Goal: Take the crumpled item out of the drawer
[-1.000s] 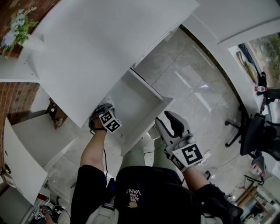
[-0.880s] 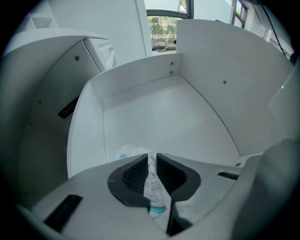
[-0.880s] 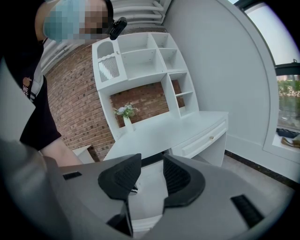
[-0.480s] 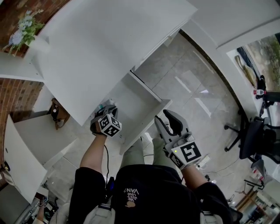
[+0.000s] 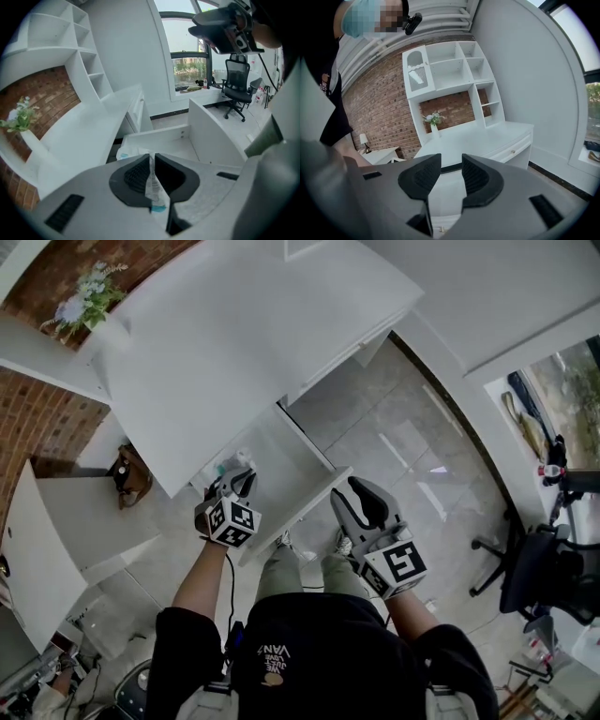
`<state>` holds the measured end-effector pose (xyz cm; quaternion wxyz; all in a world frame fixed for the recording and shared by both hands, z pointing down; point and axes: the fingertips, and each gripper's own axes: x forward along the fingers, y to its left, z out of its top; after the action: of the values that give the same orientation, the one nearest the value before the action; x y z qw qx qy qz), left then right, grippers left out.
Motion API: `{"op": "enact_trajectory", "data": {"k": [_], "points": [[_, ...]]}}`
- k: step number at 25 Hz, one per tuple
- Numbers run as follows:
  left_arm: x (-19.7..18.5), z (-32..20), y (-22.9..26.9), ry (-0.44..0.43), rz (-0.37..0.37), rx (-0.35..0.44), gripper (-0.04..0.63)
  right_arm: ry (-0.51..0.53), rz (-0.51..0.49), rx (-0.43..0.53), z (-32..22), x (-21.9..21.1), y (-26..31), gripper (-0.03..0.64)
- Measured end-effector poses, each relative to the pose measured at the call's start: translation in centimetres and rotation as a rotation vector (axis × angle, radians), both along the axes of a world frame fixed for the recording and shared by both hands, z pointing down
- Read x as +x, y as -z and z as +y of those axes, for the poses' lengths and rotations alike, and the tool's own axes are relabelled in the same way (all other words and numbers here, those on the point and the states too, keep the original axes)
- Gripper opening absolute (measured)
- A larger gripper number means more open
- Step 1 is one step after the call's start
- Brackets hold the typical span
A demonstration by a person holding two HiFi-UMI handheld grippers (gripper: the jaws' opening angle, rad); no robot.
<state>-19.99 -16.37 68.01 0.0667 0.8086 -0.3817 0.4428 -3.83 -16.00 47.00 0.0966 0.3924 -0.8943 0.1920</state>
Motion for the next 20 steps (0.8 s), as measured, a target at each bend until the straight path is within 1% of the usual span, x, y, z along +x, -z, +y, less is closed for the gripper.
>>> {"op": "enact_trajectory", "data": {"k": [8, 13, 20], "points": [[3.3, 0.7, 8.9, 0.106, 0.09, 0.176, 0.037, 0.072, -0.005, 0.067, 0.9, 2.6, 3.2, 0.129], [5.3, 1.4, 14.0, 0.153, 0.139, 0.278, 0.037, 0.096, -0.028, 0.098, 1.7, 4.3, 4.8, 0.127], [6.6, 3.3, 21.4, 0.194, 0.161, 0.41, 0.037, 0.106, -0.05, 0.135, 2.6, 6.1, 6.6, 0.12]]}}
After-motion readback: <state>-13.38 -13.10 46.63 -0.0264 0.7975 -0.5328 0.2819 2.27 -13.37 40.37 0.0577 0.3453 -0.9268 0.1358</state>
